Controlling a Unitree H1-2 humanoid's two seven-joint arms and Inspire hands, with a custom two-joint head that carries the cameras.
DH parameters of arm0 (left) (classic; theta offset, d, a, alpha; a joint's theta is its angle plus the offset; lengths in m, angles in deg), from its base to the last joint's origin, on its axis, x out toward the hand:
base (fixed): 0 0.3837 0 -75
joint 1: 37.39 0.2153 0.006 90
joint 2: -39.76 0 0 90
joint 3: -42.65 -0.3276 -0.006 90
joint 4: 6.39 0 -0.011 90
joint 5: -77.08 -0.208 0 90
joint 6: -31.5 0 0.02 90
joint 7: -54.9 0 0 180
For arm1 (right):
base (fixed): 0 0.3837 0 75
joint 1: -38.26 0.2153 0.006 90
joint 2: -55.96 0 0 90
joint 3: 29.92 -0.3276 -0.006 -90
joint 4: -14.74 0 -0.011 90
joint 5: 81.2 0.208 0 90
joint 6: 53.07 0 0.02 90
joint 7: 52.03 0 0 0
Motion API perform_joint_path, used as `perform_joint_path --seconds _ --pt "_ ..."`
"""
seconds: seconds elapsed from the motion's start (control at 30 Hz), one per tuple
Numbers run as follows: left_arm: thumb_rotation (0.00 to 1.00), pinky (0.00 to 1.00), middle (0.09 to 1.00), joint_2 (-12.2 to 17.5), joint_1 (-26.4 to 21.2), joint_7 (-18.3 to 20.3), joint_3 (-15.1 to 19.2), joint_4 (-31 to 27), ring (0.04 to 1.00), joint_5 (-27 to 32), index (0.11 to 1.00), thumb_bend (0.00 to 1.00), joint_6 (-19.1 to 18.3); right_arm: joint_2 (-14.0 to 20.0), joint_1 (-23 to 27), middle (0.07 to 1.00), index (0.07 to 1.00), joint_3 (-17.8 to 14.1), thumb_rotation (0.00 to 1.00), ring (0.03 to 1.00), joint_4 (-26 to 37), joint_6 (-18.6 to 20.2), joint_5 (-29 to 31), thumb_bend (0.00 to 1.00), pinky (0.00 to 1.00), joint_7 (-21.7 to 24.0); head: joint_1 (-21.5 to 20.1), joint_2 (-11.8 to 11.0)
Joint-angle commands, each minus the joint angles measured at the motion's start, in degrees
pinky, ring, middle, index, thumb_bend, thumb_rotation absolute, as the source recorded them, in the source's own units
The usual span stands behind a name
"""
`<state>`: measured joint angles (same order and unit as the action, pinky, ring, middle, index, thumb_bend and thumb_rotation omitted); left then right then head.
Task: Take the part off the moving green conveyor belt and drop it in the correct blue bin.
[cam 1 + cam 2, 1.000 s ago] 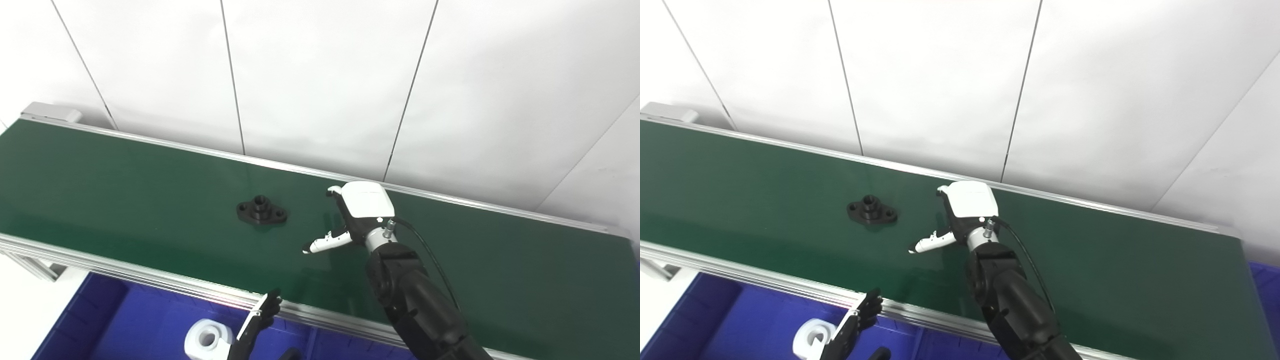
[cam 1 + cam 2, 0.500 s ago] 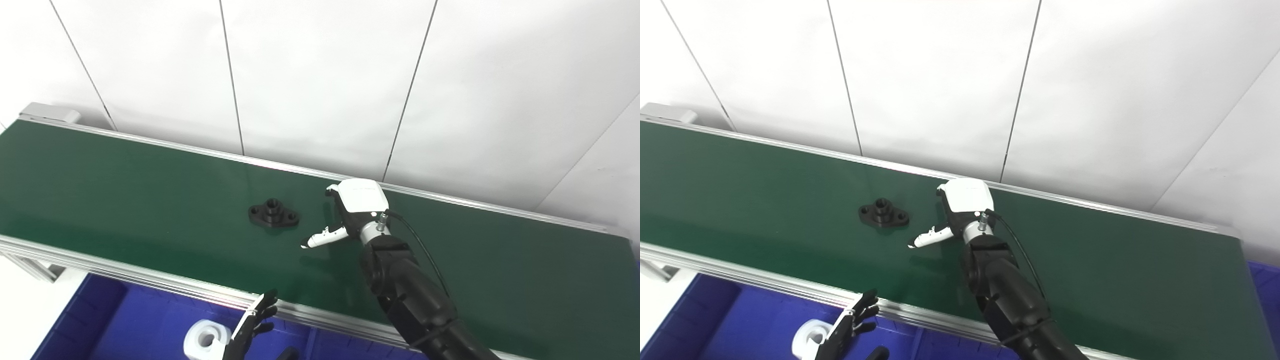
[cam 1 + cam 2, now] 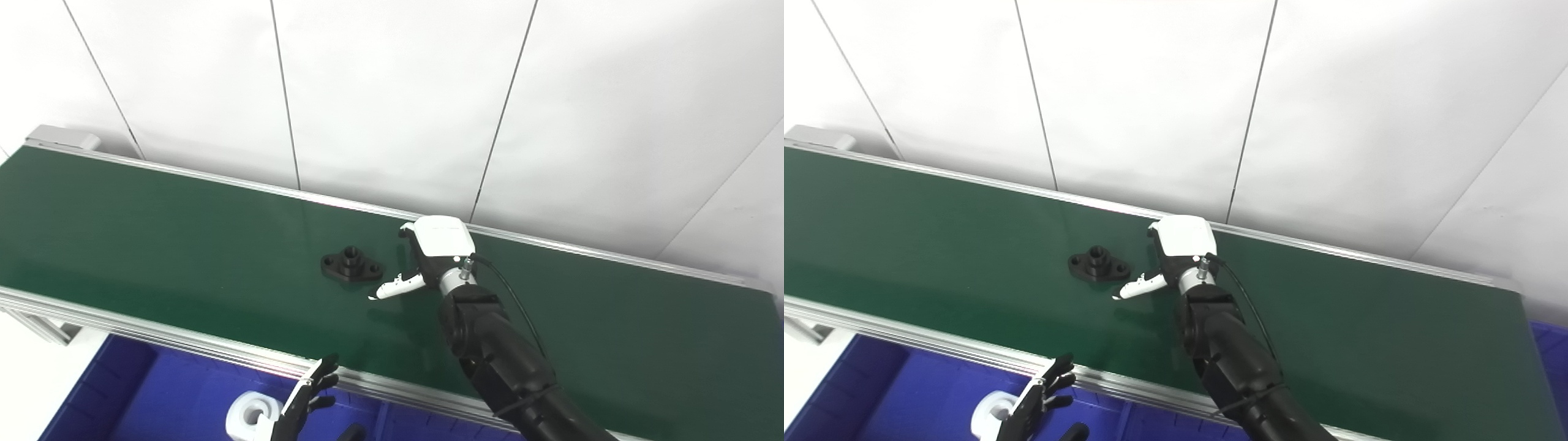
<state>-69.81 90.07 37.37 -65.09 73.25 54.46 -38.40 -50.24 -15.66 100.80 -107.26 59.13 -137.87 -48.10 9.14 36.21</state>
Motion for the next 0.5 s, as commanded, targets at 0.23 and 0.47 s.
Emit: perform_joint_path --seconds 0.23,0.47 --pt "0.74 0.67 0.848 -12.5 4.4 -3.1 -14.2 3.4 0.804 -3.5 0.82 0.55 5.6 -3.7 3.0 0.584 0.78 0.9 0.61 0.369 2.3 -4.9 1.6 0.99 0.27 -1.8 0.9 0.6" --pt "0.73 0.64 0.844 -12.7 4.6 -4.5 -15.3 3.7 0.804 -4.3 0.811 0.54 6.0 -4.0 2.4 0.529 0.709 2.5 0.61 0.361 1.5 -6.9 2.5 0.93 0.27 -2.8 1.9 1.2"
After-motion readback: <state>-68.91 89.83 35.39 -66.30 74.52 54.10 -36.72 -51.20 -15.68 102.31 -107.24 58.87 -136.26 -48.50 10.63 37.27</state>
